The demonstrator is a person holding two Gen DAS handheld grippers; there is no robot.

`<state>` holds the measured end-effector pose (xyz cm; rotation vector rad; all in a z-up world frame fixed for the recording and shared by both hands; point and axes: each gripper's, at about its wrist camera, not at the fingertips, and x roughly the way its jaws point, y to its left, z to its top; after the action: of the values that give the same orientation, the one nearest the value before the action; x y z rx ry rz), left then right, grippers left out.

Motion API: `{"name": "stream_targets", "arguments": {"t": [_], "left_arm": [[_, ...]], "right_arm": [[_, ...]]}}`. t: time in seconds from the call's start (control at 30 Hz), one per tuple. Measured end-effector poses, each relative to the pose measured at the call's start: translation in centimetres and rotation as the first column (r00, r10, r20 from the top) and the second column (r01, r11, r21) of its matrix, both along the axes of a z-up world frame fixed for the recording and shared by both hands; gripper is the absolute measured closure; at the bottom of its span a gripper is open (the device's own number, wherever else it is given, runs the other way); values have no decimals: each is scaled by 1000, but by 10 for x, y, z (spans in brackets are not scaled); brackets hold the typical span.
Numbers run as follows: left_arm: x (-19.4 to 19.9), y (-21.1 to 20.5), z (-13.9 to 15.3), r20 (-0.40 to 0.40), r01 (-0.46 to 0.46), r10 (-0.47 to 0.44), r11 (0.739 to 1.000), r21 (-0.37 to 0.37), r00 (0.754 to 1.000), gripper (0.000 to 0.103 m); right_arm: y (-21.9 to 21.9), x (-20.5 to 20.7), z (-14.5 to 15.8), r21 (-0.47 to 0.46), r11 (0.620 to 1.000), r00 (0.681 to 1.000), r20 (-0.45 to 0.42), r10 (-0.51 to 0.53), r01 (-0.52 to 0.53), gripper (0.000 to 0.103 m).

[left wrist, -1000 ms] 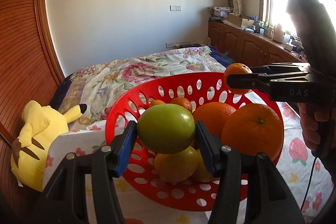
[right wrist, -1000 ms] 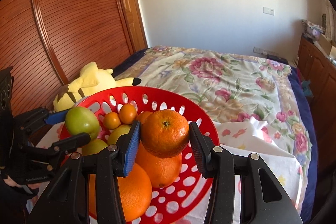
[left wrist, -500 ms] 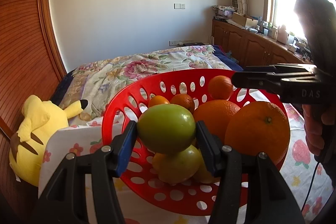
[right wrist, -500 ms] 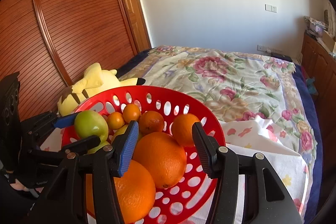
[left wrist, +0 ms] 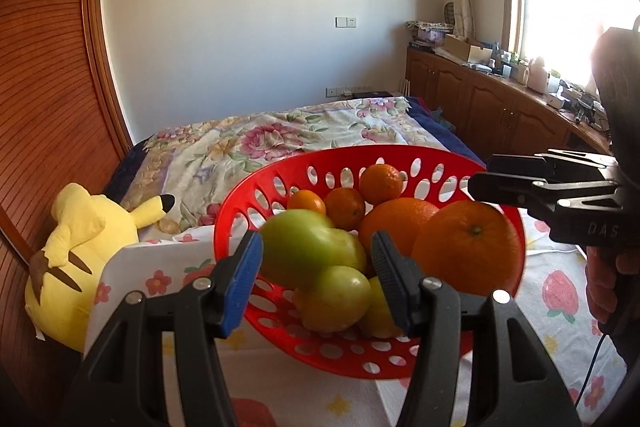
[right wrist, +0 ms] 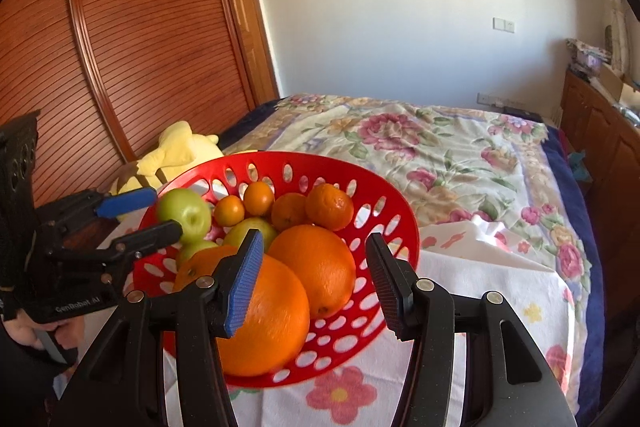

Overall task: Organize fruits
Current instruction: 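Withdraw both open tools from the basket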

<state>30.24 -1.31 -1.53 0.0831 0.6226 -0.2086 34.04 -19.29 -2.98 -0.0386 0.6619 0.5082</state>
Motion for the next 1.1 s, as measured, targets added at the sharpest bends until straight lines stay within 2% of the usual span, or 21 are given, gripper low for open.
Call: {"name": "stream_targets", "arguments": {"t": [0.37,0.67,0.83,0.93,1.1], "left_arm": [[-45,2,13,19,5,-5,1000,-13,1000,46],[-90,0,24,61,-1,1,1000,-7,998,46],[-122,3,34,114,-5,6,1000,-15,993,32],[-139,4,41,145,-16,16,1000,-4,989,30],[-159,9,49,148,-34,36,999,-14,988,28]], "right_arm": [[-3,-51,19,11,1000,999,49,-20,19,48],[-1,-101,19,15,996,993,81,-84,83,45],[-3,-132,22,32,992,985,121,-125,122,40],[-3,-148,27,41,988,977,150,-151,146,36],[-8,-172,38,69,980,959,201,-199,189,27]]}}
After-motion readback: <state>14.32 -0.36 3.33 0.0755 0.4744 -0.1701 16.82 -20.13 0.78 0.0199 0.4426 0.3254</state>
